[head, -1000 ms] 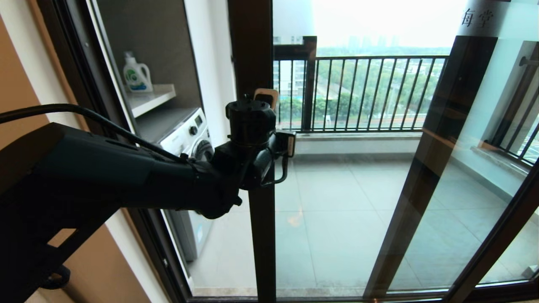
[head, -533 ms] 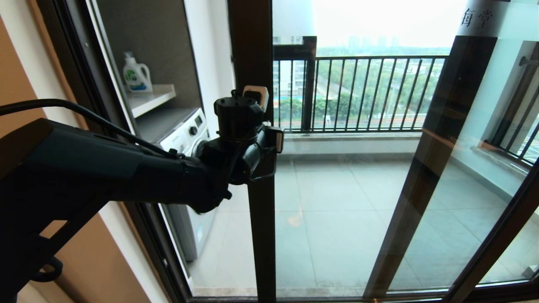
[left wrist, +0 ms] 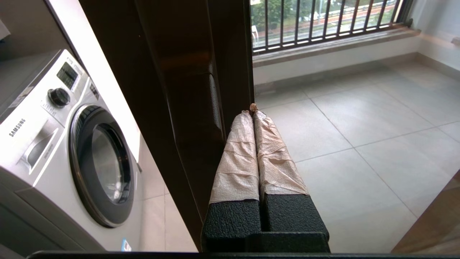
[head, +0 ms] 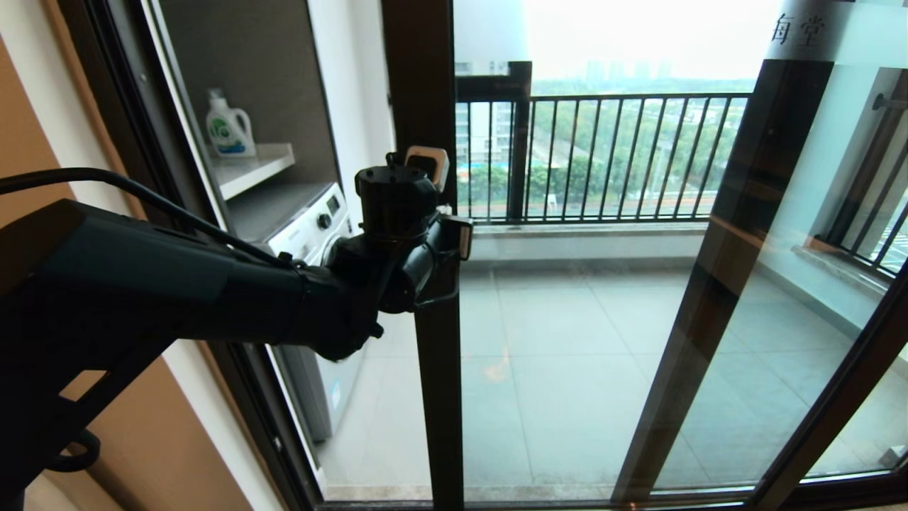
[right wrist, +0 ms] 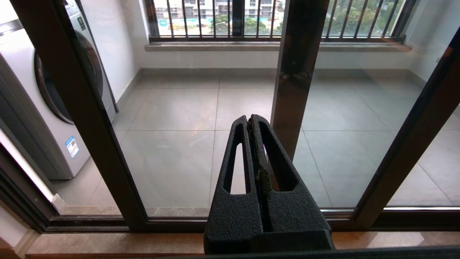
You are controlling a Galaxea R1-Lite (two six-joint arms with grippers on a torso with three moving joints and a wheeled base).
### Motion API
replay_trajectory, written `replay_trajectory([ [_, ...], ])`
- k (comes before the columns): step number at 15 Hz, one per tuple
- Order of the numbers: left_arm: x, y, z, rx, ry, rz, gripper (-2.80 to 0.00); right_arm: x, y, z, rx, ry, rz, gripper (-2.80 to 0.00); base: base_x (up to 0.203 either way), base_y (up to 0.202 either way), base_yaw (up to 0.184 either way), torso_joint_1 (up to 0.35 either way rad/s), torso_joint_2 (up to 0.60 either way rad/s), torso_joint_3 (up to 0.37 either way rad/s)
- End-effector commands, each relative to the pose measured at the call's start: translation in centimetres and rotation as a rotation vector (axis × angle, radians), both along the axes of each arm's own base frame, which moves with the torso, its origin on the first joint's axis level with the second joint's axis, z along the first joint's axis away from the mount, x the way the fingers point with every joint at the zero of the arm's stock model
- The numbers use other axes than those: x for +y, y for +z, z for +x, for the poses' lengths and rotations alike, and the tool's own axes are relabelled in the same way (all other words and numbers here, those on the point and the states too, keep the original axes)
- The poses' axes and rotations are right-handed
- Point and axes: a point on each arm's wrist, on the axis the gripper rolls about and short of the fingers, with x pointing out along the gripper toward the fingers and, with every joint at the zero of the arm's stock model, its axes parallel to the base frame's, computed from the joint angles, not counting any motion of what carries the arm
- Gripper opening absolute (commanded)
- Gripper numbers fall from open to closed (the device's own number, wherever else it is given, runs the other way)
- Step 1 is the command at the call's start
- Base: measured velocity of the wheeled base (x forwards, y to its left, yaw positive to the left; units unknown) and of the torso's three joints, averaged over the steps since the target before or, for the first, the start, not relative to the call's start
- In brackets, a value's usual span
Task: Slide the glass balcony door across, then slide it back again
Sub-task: Close the slid door
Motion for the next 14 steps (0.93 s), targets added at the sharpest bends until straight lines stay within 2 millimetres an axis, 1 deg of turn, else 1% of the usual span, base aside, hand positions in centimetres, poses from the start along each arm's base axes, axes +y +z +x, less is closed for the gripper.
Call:
replay_trajectory([
  [1,0.6,0.0,0.1,0.004,0.022,0.005,-2.8,0.0,-0.3,0.1,0.012,0.001,-0.001,-2.8,0.0,0.0,0.0,0.0,0.0,0.0],
  [6,1.5,0.4,0.4,-0.004,0.044,0.0,-2.8,0.0,-0.3,0.1,0.012,0.001,-0.001,-2.8,0.0,0.0,0.0,0.0,0.0,0.0],
  [8,2.3,0.4,0.7,-0.002,0.063,0.002,-2.8,0.0,-0.3,0.1,0.01,0.001,-0.001,-2.8,0.0,0.0,0.0,0.0,0.0,0.0],
  [12,4.1,1.1,0.3,-0.006,0.089,0.014,-2.8,0.0,-0.3,0.1,0.01,0.001,-0.001,-2.8,0.0,0.0,0.0,0.0,0.0,0.0],
  [14,5.5,1.3,0.2,-0.001,0.111,0.02,-2.8,0.0,-0.3,0.1,0.013,0.001,-0.001,-2.8,0.0,0.0,0.0,0.0,0.0,0.0],
])
